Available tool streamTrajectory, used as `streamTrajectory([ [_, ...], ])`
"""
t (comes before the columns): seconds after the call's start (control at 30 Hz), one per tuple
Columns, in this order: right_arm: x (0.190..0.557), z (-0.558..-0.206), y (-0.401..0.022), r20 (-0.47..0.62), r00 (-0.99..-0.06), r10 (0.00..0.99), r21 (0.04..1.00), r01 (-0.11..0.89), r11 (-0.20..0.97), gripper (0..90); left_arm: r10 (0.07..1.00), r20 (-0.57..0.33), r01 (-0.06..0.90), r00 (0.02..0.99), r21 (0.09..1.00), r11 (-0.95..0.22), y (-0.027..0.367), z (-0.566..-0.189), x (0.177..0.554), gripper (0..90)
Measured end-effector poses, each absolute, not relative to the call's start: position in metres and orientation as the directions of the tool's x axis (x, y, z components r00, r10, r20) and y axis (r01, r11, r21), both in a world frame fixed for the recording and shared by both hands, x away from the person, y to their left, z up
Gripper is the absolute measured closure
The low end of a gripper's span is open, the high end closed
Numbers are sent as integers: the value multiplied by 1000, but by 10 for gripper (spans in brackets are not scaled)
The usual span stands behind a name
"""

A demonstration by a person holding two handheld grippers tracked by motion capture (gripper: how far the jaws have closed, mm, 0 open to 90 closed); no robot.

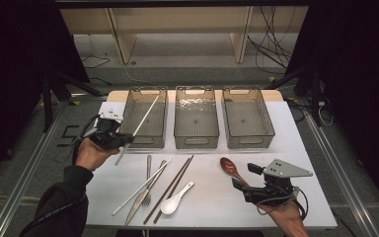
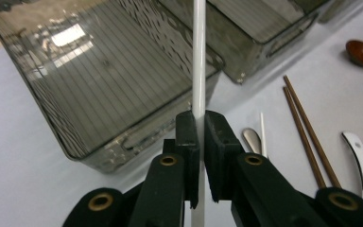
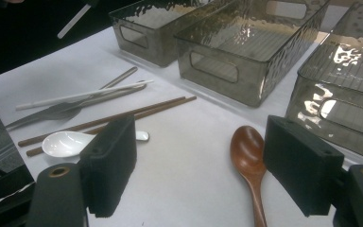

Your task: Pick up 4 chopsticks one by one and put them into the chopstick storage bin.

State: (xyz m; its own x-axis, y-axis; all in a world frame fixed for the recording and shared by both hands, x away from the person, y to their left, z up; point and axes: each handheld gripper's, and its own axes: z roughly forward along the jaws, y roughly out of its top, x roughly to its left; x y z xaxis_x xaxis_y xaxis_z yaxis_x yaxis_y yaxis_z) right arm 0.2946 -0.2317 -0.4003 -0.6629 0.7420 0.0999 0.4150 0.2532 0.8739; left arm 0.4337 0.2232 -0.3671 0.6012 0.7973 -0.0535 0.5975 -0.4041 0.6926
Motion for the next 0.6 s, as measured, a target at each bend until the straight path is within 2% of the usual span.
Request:
streamTrajectory([
  [0.6,295,-400,-232,102,-667,738,874,414,253,276,818,17,550,574,732,-402,222,-345,485,842],
])
